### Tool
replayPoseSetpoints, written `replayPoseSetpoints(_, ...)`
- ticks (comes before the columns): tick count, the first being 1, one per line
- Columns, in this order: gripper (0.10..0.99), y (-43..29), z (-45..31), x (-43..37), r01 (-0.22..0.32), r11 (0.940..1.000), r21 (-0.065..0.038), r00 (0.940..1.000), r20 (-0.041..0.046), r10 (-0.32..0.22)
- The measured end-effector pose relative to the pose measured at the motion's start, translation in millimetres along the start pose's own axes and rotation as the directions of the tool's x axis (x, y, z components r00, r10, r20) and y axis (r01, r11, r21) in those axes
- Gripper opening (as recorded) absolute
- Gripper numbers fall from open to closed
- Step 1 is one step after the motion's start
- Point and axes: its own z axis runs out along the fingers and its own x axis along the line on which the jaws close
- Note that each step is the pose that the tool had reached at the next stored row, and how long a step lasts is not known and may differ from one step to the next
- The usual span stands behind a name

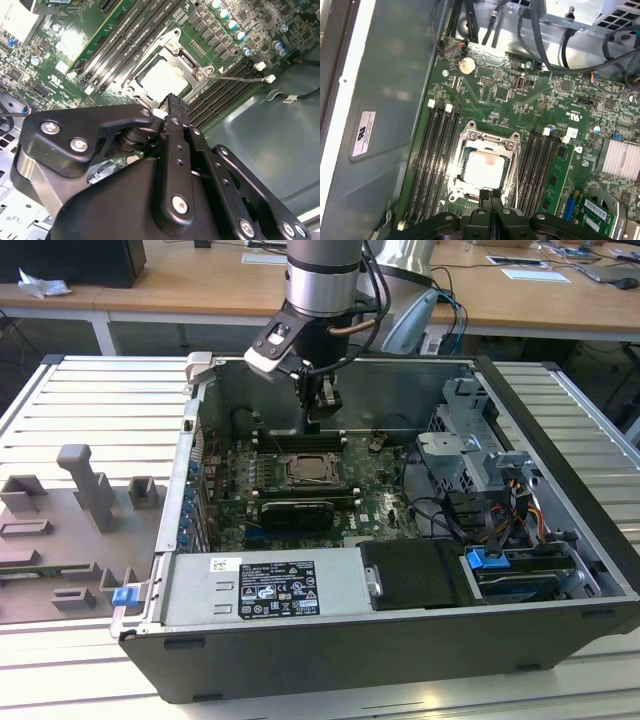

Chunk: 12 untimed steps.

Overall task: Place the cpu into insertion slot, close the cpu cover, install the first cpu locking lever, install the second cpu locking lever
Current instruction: 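Install the first cpu locking lever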

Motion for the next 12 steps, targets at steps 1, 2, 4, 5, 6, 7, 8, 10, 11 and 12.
replayPoseSetpoints(1, 0.106, 0.0, 0.0, 0.0, 0.011, 0.9999, 0.0, 0.9999, 0.0, -0.011)
replayPoseSetpoints(2, 0.106, 0.0, 0.0, 0.0, 0.016, 0.9999, 0.0, 0.9999, 0.0001, -0.016)
replayPoseSetpoints(4, 0.106, 0.0, 0.0, 0.0, 0.023, 0.9997, 0.0, 0.9997, 0.0002, -0.023)
replayPoseSetpoints(5, 0.106, 0.0, 0.0, 0.0, 0.023, 0.9997, 0.0, 0.9997, 0.0001, -0.023)
replayPoseSetpoints(6, 0.106, 0.0, 0.0, 0.0, 0.024, 0.9997, 0.0, 0.9997, 0.0002, -0.024)
replayPoseSetpoints(7, 0.106, 0.0, 0.0, 0.0, 0.025, 0.9997, 0.0, 0.9997, 0.0002, -0.025)
replayPoseSetpoints(8, 0.106, 0.0, 0.0, 0.0, 0.027, 0.9996, 0.0, 0.9996, 0.0002, -0.027)
replayPoseSetpoints(10, 0.106, 0.0, 0.0, 0.0, 0.037, 0.9993, 0.0, 0.9993, 0.0003, -0.037)
replayPoseSetpoints(11, 0.106, 0.0, 0.0, 0.0, 0.048, 0.9988, 0.0, 0.9988, 0.0004, -0.048)
replayPoseSetpoints(12, 0.106, 0.0, 0.0, 0.0, 0.057, 0.9984, 0.0, 0.9984, 0.0005, -0.057)
